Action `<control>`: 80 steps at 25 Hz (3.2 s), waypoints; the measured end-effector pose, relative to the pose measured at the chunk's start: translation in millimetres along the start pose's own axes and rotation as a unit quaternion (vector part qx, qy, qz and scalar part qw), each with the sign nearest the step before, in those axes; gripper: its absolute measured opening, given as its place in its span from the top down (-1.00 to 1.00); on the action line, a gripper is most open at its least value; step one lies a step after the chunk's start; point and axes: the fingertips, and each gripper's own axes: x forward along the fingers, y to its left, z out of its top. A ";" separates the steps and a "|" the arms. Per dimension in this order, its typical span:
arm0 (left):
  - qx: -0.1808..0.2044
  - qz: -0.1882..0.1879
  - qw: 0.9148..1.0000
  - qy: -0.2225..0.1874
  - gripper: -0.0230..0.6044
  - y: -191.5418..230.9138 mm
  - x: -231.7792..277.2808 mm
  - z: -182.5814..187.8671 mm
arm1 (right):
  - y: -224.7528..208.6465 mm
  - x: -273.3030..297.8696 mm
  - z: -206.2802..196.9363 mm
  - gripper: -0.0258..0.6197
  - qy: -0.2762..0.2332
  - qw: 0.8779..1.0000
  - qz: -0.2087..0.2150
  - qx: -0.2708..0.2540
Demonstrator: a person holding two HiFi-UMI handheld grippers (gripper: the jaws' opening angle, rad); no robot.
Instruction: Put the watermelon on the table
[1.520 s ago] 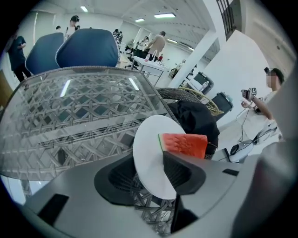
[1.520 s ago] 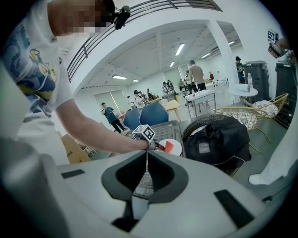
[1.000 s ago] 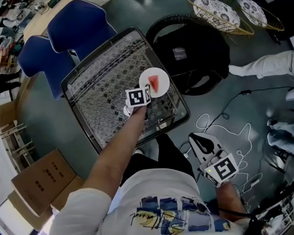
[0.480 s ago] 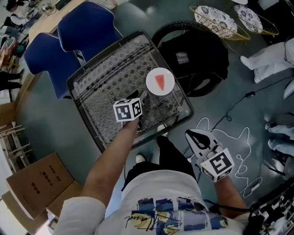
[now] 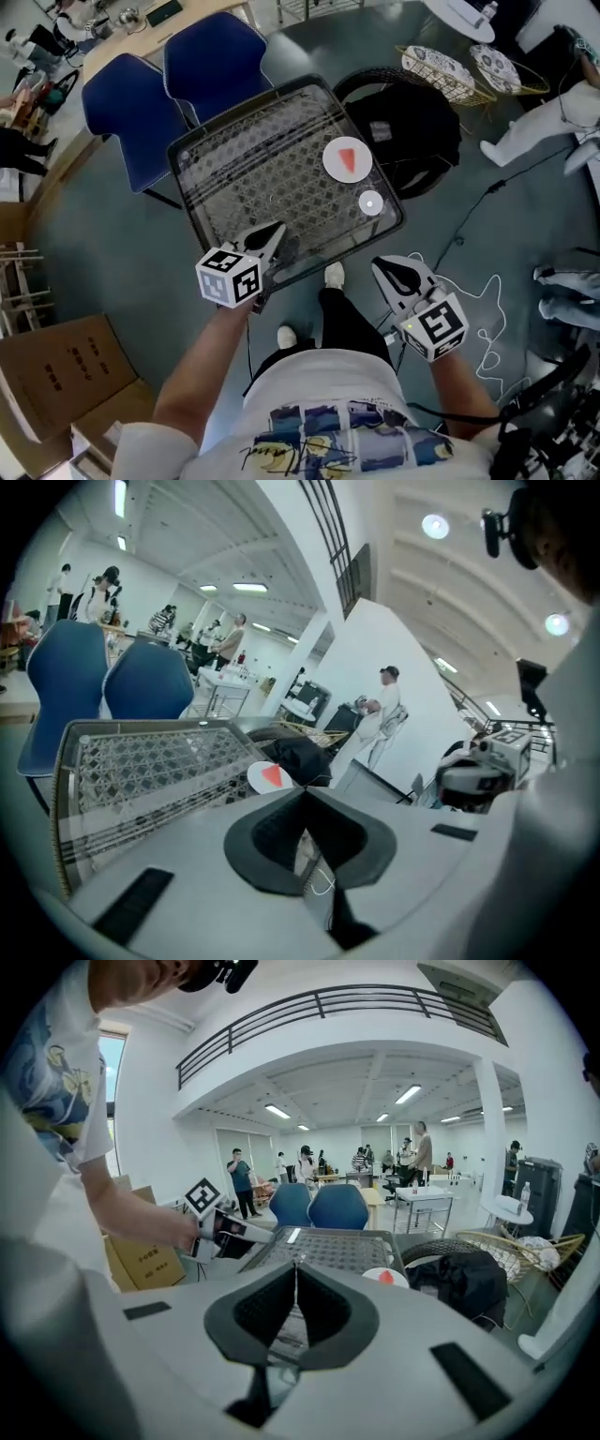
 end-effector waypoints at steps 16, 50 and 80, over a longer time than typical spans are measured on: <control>0.092 -0.095 0.990 -0.046 0.90 -128.9 -288.1 -55.9 | 223.8 -38.9 28.1 0.88 -0.035 0.998 0.027 -0.049; 0.121 -0.140 0.980 -0.071 0.90 -221.6 -370.5 -99.3 | 358.7 -109.9 27.7 0.88 -0.064 0.991 0.054 -0.103; 0.120 -0.134 0.982 -0.051 0.90 -211.0 -360.0 -108.1 | 358.3 -101.3 26.8 0.89 -0.053 0.991 0.059 -0.108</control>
